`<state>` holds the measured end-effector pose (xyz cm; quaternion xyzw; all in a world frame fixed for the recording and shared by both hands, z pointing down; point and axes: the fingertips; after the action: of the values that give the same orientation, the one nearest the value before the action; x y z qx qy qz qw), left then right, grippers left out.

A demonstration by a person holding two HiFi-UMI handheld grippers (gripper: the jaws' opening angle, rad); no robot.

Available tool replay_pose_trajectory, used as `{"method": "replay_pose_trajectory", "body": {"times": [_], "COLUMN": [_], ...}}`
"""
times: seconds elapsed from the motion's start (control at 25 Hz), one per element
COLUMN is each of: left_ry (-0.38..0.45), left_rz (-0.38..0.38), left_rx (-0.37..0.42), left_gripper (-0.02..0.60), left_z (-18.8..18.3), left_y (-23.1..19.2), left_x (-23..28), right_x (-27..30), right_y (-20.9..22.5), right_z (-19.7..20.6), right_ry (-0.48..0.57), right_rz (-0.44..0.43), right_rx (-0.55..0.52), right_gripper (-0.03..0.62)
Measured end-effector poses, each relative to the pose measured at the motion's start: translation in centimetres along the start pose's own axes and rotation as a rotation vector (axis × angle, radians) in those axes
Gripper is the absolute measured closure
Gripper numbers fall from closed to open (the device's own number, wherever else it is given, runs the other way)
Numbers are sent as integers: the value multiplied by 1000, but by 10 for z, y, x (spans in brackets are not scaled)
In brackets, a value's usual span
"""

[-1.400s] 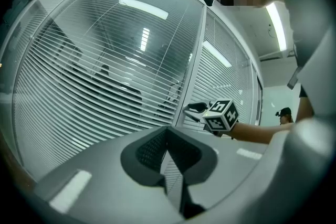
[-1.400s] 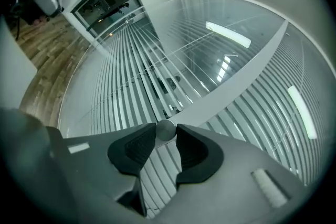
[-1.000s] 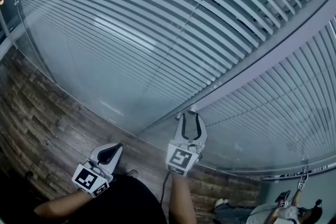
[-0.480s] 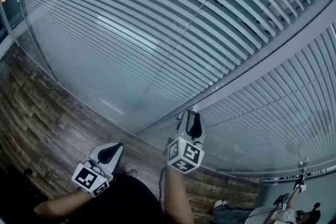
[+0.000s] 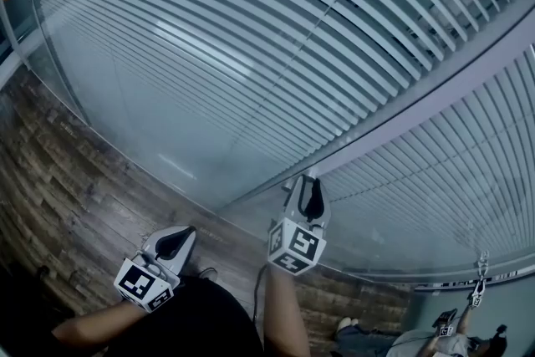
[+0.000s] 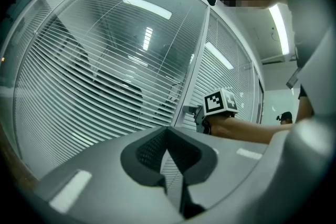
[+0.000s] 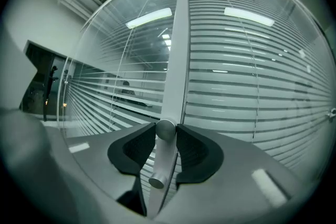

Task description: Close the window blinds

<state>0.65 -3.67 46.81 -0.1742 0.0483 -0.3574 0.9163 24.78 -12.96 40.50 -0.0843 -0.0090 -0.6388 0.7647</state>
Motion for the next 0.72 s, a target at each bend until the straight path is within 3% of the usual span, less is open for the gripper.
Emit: {"method": "replay_pose_trajectory", "body": {"times": [0.2, 0.52, 0.6, 0.72], "left_ry": [-1, -10, -16, -23], "left_rz": [-9, -15, -12, -4], "left_rx": [-12, -5, 1, 9], "left_gripper": [583, 583, 583, 583], "left_z": [2, 5, 6, 8], "left_y": [-2, 1, 7, 19], "left_x": [4, 1, 5, 9], "right_x": [5, 5, 8, 10], "right_y": [0, -10, -10, -7], "right_z": [3, 7, 6, 4], "right_ry": [-36, -91, -92, -75], "right_rz": [-30, -25, -48, -68], "right_rx": [-219, -843, -889, -848], "right_gripper": [465, 468, 468, 463]}}
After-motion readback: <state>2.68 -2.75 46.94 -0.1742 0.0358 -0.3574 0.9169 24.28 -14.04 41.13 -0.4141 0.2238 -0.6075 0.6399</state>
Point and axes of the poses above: the fingertips, and each gripper's own axes: x forward along the fingers, y to its right, z out of its underside, and after that the axes turned 3 degrees about -z, right-handed
